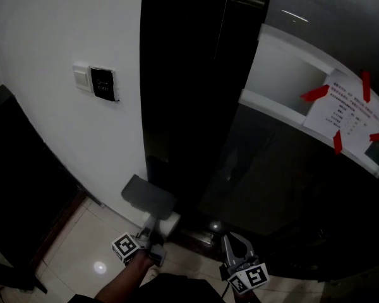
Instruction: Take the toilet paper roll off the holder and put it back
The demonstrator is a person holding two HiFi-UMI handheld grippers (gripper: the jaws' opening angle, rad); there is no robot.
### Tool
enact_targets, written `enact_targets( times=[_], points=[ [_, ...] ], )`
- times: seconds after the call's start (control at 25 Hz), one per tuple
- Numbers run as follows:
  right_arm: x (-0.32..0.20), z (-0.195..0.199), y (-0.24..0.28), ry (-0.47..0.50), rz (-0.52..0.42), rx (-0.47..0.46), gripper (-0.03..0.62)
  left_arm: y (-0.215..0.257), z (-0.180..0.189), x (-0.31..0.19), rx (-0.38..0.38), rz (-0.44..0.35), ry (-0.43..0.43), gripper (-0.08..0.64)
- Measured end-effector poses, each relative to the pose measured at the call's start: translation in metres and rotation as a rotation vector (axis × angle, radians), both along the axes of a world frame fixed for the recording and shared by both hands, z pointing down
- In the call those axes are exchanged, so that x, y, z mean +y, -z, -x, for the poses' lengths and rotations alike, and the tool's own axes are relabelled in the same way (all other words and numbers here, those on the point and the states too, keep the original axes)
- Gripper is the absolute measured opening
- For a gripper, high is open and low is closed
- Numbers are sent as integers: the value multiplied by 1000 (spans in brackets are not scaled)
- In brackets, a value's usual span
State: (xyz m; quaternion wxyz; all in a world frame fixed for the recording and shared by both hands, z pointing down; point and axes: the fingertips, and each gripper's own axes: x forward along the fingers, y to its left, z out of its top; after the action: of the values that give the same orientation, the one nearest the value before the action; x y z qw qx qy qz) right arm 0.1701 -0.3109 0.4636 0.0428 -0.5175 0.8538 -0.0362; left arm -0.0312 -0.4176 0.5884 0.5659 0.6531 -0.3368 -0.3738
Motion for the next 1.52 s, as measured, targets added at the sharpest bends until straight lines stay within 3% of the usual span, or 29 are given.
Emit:
enact_targets(
  times=[0.32,0.6,0.76,1.0,1.32,1.52],
  points=[
    [7,-14,0,-16,-7,-13,14,12,-36,14,114,14,-65,417],
    [11,-24,1,-30,-15,-21,14,13,-67,27,115,11,-160,417],
    [14,-30,1,-39,-15,-25,14,15,-90,38,93,-3,-272,417],
    [14,-33,2,-36,-15,-27,14,39,-113,62,71,-78,-439,417],
    [7,-21,6,0,-28,-37,14,79,-92,90,63,-225,-545,417],
    [2,-10,7,36,-30,-47,14,102,-59,96,-85,-369,-495,417]
  ],
)
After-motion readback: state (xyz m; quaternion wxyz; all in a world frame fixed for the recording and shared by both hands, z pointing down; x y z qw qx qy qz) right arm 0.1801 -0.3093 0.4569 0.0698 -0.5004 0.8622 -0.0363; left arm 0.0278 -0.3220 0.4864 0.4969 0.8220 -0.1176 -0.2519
